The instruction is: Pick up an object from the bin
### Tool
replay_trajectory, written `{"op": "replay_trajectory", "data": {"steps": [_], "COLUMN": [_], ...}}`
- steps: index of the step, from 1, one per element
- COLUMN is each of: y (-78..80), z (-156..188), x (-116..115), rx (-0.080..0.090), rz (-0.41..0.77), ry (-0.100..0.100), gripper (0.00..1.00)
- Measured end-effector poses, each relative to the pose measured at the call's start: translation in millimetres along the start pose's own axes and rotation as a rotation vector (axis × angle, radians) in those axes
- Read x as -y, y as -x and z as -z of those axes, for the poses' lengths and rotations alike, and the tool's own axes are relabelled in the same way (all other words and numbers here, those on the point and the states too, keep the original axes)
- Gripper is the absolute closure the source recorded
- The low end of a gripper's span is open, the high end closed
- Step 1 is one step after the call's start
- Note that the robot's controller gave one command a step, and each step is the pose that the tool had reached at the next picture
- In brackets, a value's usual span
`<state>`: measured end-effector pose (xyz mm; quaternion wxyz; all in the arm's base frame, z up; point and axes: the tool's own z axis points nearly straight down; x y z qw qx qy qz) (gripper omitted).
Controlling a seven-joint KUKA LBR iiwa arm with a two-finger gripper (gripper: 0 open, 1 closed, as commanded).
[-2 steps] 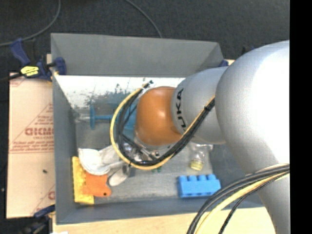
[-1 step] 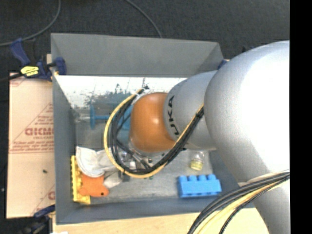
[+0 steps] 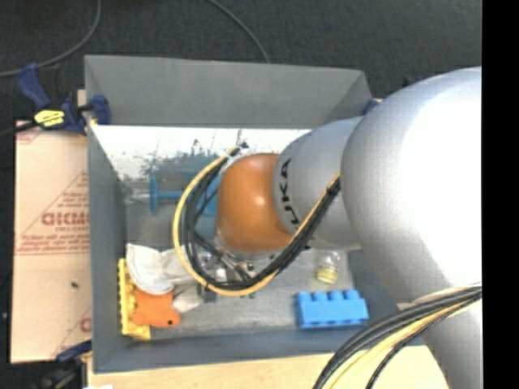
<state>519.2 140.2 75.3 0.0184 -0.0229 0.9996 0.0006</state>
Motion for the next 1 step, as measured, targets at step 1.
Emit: {"op": "replay_trajectory", "data": {"steps": [1], "y": [-28.4], "z": [11.5], "x": [-11.4], "rx": [0.005], "rz": [0.055], "ry": [-0.001], "gripper": [1.0]}}
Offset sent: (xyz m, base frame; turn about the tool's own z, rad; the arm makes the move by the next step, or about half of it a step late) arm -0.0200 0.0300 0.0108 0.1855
